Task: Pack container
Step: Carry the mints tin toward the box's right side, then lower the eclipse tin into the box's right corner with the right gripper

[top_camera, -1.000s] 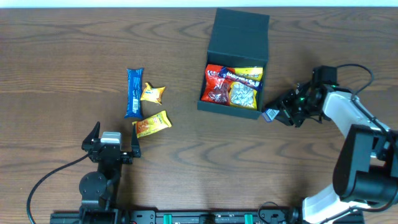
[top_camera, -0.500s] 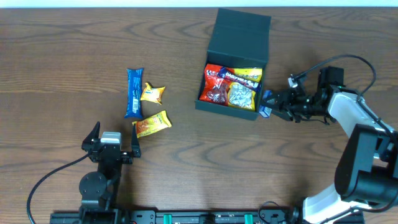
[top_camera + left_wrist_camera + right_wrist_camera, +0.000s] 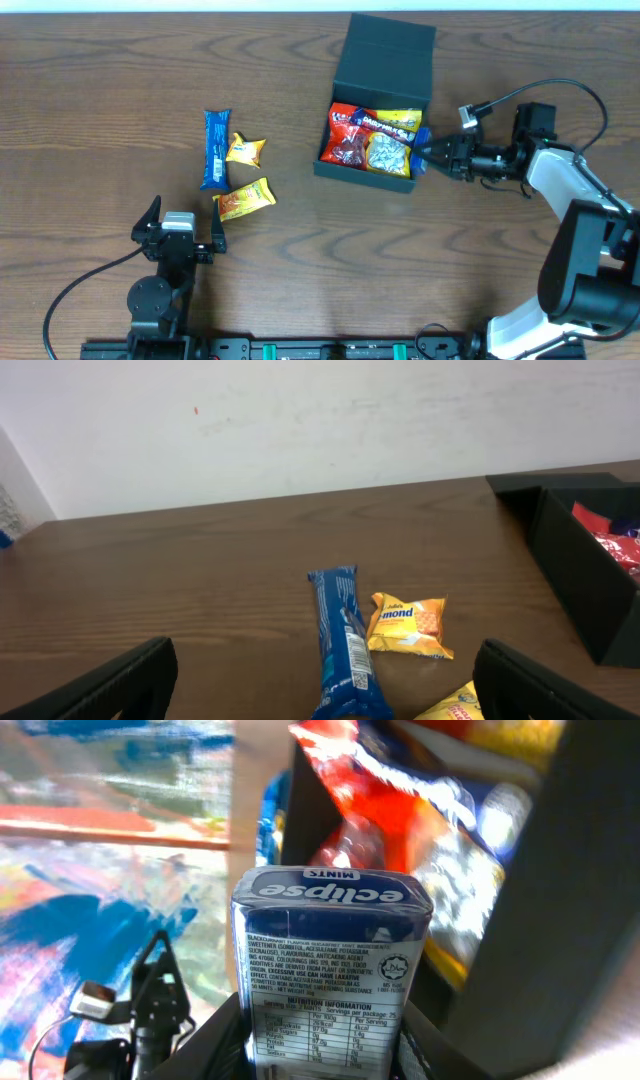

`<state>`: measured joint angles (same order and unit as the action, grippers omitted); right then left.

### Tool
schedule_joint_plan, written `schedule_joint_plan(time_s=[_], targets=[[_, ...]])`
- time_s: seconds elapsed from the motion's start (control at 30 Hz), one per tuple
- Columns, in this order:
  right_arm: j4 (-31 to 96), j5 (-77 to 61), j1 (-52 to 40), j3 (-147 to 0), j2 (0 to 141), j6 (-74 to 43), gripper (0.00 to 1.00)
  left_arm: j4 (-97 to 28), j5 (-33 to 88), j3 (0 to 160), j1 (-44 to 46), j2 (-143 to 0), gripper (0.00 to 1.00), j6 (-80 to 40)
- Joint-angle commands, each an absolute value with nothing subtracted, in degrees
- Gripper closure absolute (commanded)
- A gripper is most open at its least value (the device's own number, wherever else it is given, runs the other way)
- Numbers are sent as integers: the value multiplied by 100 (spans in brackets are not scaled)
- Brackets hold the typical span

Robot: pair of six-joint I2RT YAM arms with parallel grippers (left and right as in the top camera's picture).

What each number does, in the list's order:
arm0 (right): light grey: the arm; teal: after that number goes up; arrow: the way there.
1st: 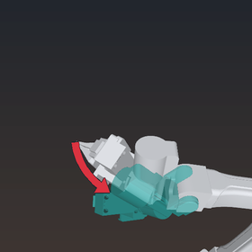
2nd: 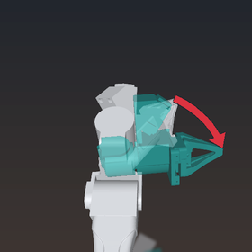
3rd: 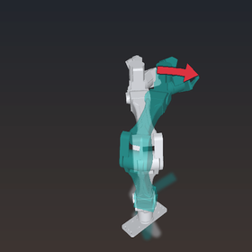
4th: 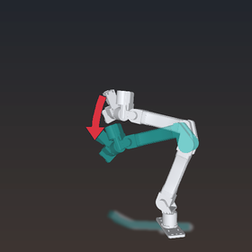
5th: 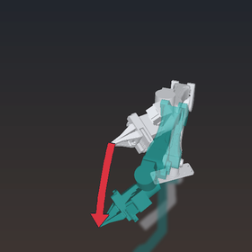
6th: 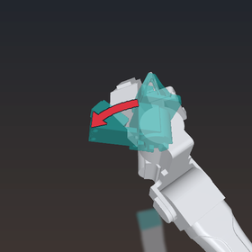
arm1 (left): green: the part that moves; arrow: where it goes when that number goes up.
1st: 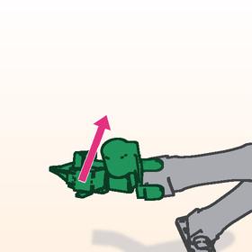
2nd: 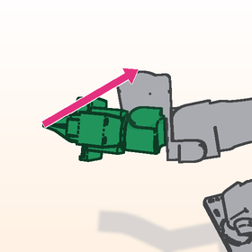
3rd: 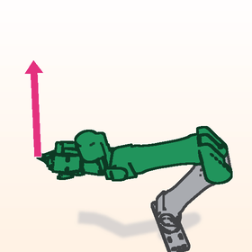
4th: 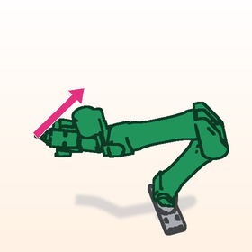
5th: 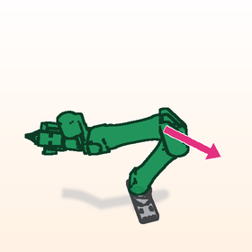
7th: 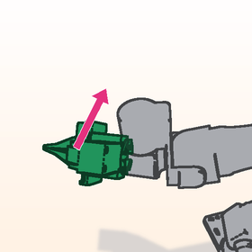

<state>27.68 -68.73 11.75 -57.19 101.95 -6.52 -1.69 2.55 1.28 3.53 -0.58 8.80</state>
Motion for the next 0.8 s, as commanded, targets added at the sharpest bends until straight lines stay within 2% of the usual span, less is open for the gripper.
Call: schedule_joint_plan(time_s=[0.0, 0.2, 0.33, 0.43, 0.63, 0.77], targets=[[2388, -7529, 1098, -5708, 10235, -1013, 67, -438, 148, 25, 336, -21, 5, 854], [1050, -7745, 751, -5708, 10235, -2064, 66, -438, 148, 25, 336, -21, 5, 856], [696, -7734, 447, -5708, 10235, -2233, 63, -438, 148, 25, 336, -21, 5, 856], [873, -7411, 228, -5708, 10235, -2259, 67, -438, 148, 25, 336, -21, 5, 856], [2067, -5712, 259, -5708, 10235, -2445, 71, -436, 148, 25, 336, -21, 5, 854], [2104, -5264, 252, -5710, 10235, -2547, 73, -436, 148, 25, 336, -21, 5, 856]])
